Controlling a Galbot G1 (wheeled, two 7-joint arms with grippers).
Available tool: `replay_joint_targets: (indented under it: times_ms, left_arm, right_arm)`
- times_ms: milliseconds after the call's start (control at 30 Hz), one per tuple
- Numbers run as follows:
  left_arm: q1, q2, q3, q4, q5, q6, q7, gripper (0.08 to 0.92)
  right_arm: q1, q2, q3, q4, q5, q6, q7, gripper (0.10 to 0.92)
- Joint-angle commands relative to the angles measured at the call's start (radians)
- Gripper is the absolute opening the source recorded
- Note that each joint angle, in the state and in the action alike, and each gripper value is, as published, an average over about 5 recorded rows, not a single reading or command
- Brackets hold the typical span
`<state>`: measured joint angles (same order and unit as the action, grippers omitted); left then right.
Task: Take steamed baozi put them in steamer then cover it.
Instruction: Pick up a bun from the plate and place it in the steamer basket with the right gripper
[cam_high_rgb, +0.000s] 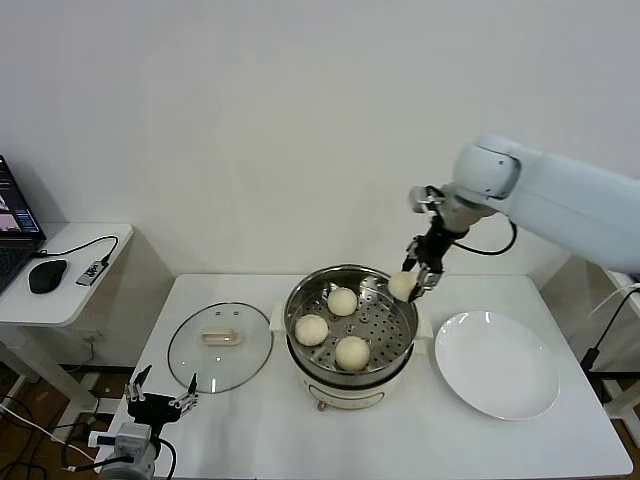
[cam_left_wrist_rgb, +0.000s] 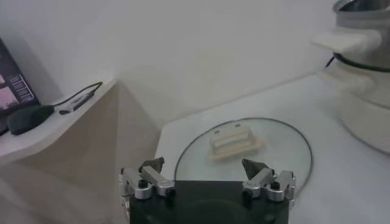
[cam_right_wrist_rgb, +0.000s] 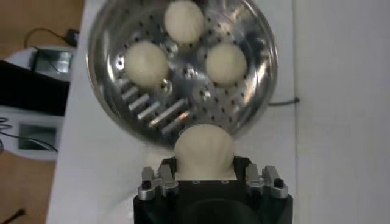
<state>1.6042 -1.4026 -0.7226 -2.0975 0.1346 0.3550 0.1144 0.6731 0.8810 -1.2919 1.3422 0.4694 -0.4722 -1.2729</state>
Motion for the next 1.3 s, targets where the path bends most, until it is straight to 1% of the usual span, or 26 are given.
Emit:
replay_joint_targets:
  times_ms: [33,300,533,967,1067,1200,1300]
  left_arm:
    - [-0.002,-0.006,0.002,-0.004,-0.006,0.004,0.0,0.823]
    - [-0.007,-0.007,0.003,0.006,-0.006,0.003,0.003,0.823]
    - [-0.01,-0.008,0.005,0.015,-0.008,0.003,0.005,0.823]
    - [-0.015,-0.008,0.007,0.025,-0.009,0.003,0.007,0.823]
    - [-0.017,-0.009,0.009,0.024,-0.009,0.003,0.008,0.823]
    - [-0.018,-0.011,0.011,0.02,-0.008,0.003,0.009,0.823]
    - [-0.016,-0.012,0.01,0.015,-0.008,0.004,0.01,0.823]
  right_arm:
    - [-0.059,0.115,-0.044,-0.025,0.007,-0.047,0.022,0.577]
    - [-0.137,0.144,-0.028,-0.08,-0.082,-0.036,0.046,0.577]
    - [-0.186,0.155,-0.014,-0.096,-0.132,-0.037,0.07,0.577]
    - [-0.196,0.154,-0.012,-0.102,-0.157,-0.038,0.072,0.579]
    - [-0.188,0.147,-0.009,-0.094,-0.148,-0.043,0.077,0.614]
    - [-0.169,0.127,-0.005,-0.075,-0.138,-0.053,0.078,0.725]
    - [-0.149,0.096,0.011,-0.048,-0.127,-0.061,0.075,0.794]
